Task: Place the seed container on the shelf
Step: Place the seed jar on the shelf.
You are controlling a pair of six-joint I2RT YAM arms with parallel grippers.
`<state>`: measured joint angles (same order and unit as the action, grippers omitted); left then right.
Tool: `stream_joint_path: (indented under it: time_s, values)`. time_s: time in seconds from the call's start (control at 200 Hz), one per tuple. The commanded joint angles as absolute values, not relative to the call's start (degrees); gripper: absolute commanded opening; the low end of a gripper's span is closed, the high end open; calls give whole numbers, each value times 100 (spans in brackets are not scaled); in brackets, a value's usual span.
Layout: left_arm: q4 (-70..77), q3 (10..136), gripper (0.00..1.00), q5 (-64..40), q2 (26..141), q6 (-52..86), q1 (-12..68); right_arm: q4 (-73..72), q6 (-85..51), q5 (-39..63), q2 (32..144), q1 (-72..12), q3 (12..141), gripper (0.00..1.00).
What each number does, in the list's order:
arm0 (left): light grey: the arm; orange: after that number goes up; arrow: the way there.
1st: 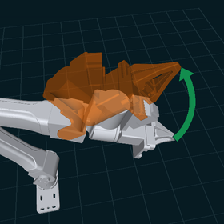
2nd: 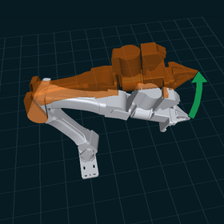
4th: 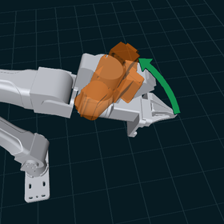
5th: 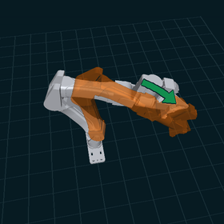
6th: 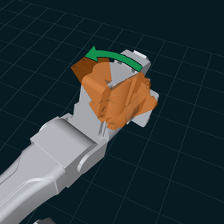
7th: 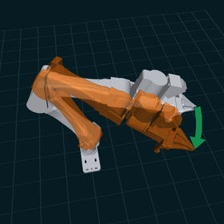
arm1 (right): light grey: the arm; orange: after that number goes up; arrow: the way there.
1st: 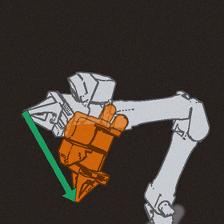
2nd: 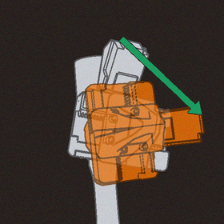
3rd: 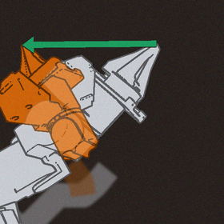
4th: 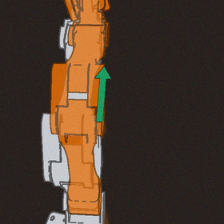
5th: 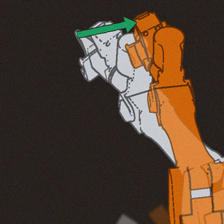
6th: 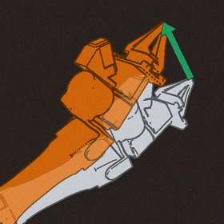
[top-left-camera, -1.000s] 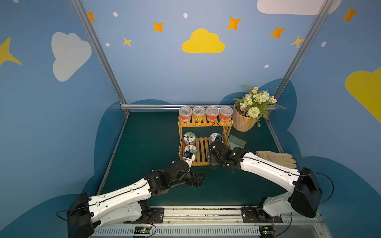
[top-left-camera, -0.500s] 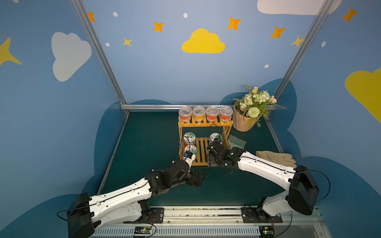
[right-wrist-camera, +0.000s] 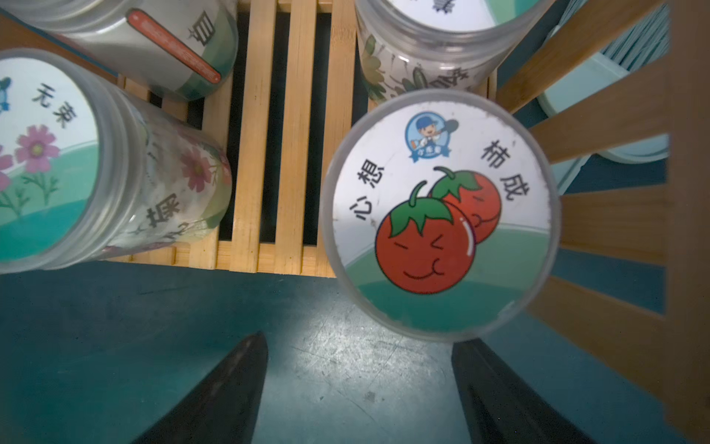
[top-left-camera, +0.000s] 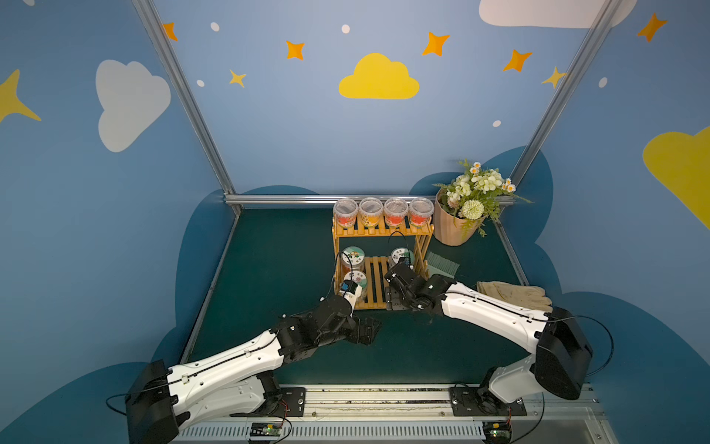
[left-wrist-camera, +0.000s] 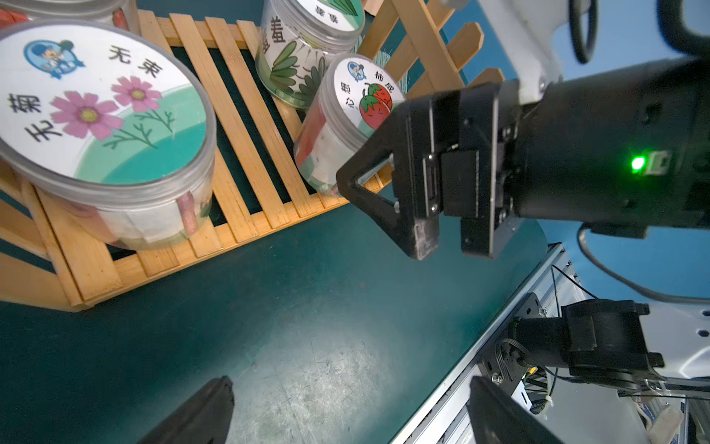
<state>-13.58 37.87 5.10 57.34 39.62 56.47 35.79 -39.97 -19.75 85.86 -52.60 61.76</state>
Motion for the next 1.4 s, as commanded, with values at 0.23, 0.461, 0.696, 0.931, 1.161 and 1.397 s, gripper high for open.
stream_joint_path:
  time_s: [0.23, 0.461, 0.696, 0.931, 1.161, 1.397]
  values:
    - [-1267, 3633, 100, 422, 5506, 4084, 5567, 3577, -4018, -2263, 8643, -5221, 6212, 74]
    - [-1276, 3691, 100, 440, 5525, 4008, 5546, 3533, -3977, -2650, 8736, -5203, 6248, 71]
    - [-1269, 3731, 100, 413, 5574, 4012, 5541, 3326, -3808, -3008, 8762, -5118, 6161, 70]
    - [-1256, 3744, 100, 400, 5596, 4043, 5546, 3346, -3770, -2973, 8696, -5089, 6082, 68]
    - [-1434, 3887, 100, 417, 5548, 3938, 5538, 3858, -3751, -2830, 8229, -5145, 6349, 77]
    - [-1499, 4049, 100, 508, 5476, 3973, 5536, 4464, -3472, -2442, 7531, -5342, 6887, 89]
